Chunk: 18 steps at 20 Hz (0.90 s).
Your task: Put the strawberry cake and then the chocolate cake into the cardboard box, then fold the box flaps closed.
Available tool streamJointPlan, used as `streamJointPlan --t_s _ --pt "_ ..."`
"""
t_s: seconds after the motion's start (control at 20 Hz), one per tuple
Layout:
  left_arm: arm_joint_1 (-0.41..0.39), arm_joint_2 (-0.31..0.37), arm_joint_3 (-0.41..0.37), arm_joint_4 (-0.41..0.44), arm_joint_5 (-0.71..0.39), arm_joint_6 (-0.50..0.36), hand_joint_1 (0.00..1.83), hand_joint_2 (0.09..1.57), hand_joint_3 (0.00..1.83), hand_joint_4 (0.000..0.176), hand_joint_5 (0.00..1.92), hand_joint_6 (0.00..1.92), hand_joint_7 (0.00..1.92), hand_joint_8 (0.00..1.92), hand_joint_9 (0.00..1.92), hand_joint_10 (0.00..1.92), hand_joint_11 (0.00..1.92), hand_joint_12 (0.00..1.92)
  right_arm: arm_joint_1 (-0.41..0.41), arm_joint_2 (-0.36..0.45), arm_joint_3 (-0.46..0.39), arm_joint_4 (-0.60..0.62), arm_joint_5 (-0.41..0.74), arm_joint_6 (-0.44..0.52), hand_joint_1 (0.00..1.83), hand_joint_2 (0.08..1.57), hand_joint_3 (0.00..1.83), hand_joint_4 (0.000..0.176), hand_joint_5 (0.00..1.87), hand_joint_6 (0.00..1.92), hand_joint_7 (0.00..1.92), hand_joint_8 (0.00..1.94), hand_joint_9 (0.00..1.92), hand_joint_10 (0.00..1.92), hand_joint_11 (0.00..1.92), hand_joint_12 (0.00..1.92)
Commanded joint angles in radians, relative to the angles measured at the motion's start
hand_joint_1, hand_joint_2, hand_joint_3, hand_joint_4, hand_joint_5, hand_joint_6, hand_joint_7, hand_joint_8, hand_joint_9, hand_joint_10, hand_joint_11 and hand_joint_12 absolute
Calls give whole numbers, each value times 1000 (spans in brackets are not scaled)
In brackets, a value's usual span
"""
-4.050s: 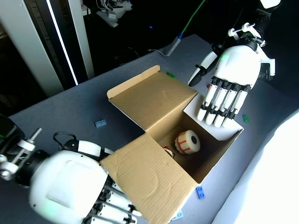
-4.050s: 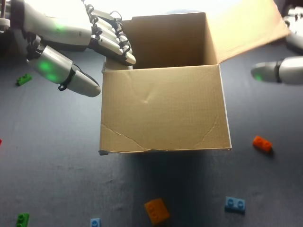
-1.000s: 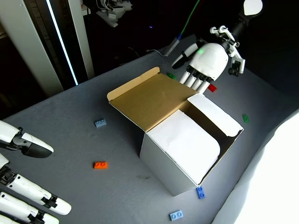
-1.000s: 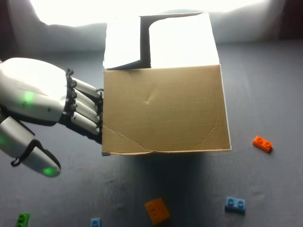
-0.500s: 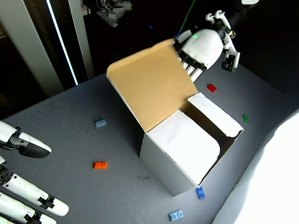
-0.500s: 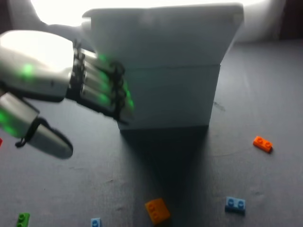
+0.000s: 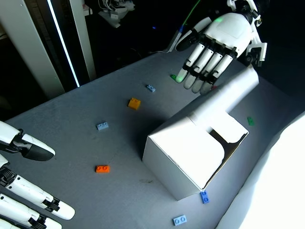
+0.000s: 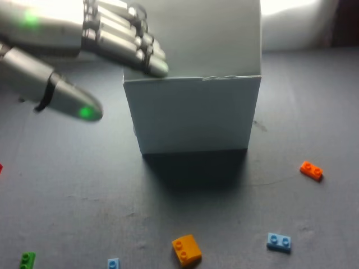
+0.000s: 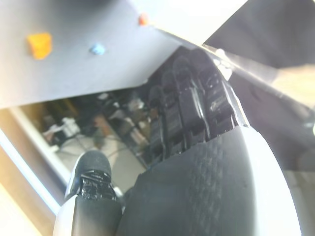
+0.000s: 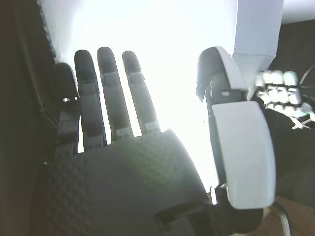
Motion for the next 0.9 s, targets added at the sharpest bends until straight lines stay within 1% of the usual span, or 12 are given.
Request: streamJointPlan --t_s 0.0,0.1,0.2,0.3,0.35,0.45,0.5,0.6,0.7,0.75,0.85 --pt "-16 -5 12 -106 8 -3 0 1244 3 0 325 1 361 6 374 4 155 599 14 15 3 -1 115 -1 214 1205 0 0 346 6 415 5 315 358 0 1237" --pt "-20 -28 38 -118 34 -2 0 1244 3 0 327 2 364 6 373 4 156 599 14 15 3 -2 115 -1 213 1205 0 0 348 6 416 5 312 357 0 1234" --pt "-22 -60 63 -122 85 -2 0 1235 0 6 323 1 351 0 369 1 154 595 14 15 3 -3 115 -1 187 1211 1 0 337 2 411 3 304 359 0 1254" --pt "-19 -77 72 -121 135 9 0 1230 0 7 330 4 359 3 376 4 156 595 15 14 3 -3 115 -1 200 1207 0 0 343 5 420 6 307 363 0 1265" --pt "-12 -88 76 -115 167 19 0 1232 0 0 339 8 371 8 383 7 159 595 16 14 2 -3 114 -1 204 1208 0 0 354 9 427 8 312 367 0 1267" --pt "-1 -98 83 -109 190 20 0 1222 0 5 335 5 368 6 379 4 155 591 16 14 2 -3 114 -1 195 1210 0 0 361 12 427 7 311 368 0 1256" --pt "6 -106 91 -98 215 20 0 1225 0 0 345 8 363 3 377 3 161 592 16 13 2 -3 114 -1 191 1210 0 0 348 6 414 0 304 368 0 1229" --pt "23 -120 108 -77 249 19 0 1233 0 0 350 9 368 5 380 4 167 594 17 13 2 -4 114 -1 198 1209 0 0 344 4 415 1 300 368 0 1230" --pt "41 -131 121 -61 260 12 0 1226 0 2 340 4 373 6 382 4 168 593 18 13 2 -5 114 -1 198 1211 1 0 344 4 425 4 304 373 0 1256" --pt "52 -133 120 -52 261 8 0 1231 0 6 342 3 369 2 383 3 170 591 18 13 2 -5 114 -1 198 1213 2 0 340 2 421 2 302 374 0 1258" --pt "70 -133 112 -35 261 4 0 1234 1 4 343 3 367 1 380 2 167 589 18 12 2 -6 114 -1 185 1216 3 0 346 4 428 4 307 377 0 1271"
